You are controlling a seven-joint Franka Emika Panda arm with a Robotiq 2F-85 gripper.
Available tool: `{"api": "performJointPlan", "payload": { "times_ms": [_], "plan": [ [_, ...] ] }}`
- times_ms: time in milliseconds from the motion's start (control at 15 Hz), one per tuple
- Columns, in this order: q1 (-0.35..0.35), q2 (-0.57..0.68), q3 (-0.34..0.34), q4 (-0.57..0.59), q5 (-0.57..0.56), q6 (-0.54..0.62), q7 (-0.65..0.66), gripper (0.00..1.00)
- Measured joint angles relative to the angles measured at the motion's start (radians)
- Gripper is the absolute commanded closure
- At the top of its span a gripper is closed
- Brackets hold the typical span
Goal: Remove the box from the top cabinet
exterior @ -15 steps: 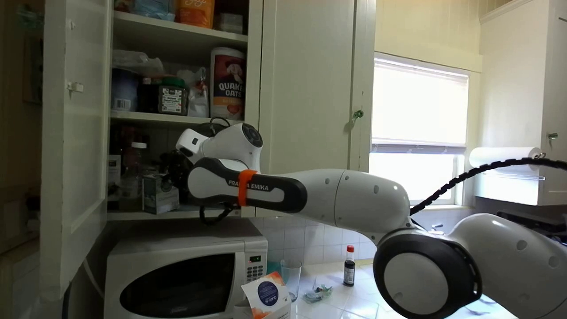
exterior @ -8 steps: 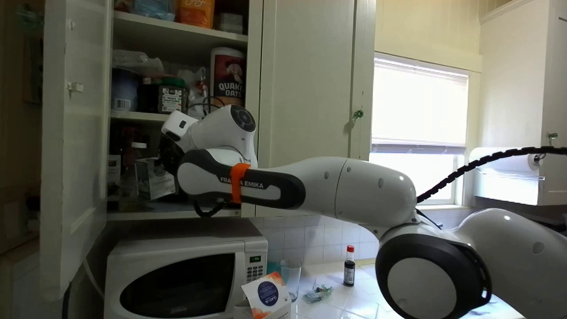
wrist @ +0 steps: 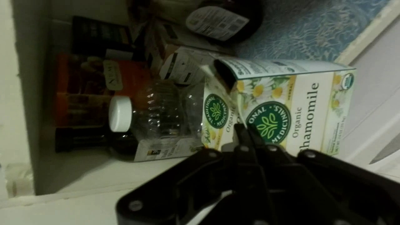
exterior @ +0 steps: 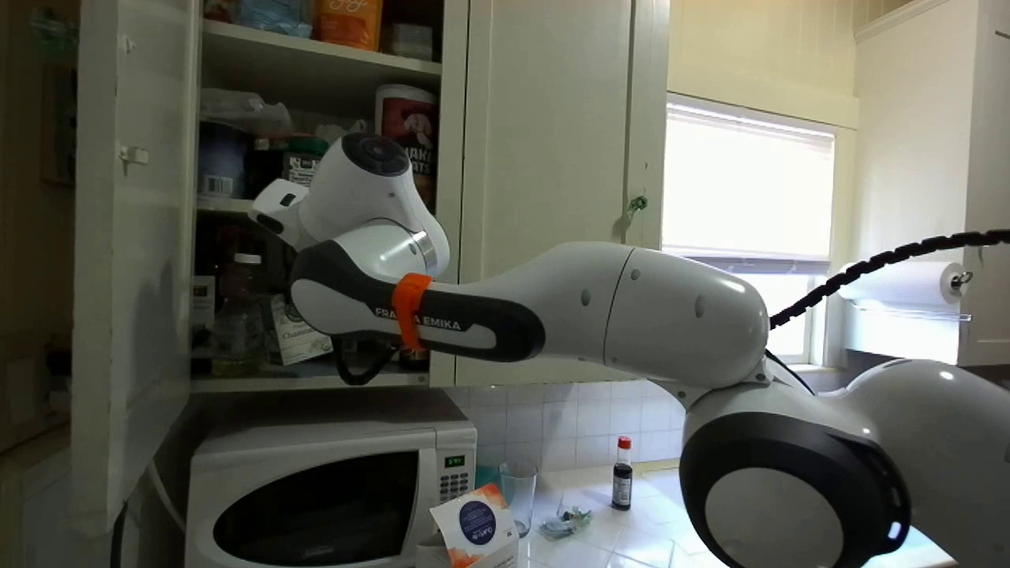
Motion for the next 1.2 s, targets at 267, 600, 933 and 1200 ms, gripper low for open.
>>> {"api": "performJointPlan", "payload": {
  "times_ms": [267,600,933,1200],
  "plan": [
    [0.068,-0.014,-0.045,0.001,-0.063,-0.183,0.189,1.0],
    [0.173,-0.041,-0.1,0.003,-0.145,-0.472,0.423,1.0],
    [0.243,-0.056,-0.116,0.003,-0.212,-0.604,0.584,0.98],
    [0.241,-0.056,-0.122,0.003,-0.215,-0.604,0.592,1.0]
  ]
}}
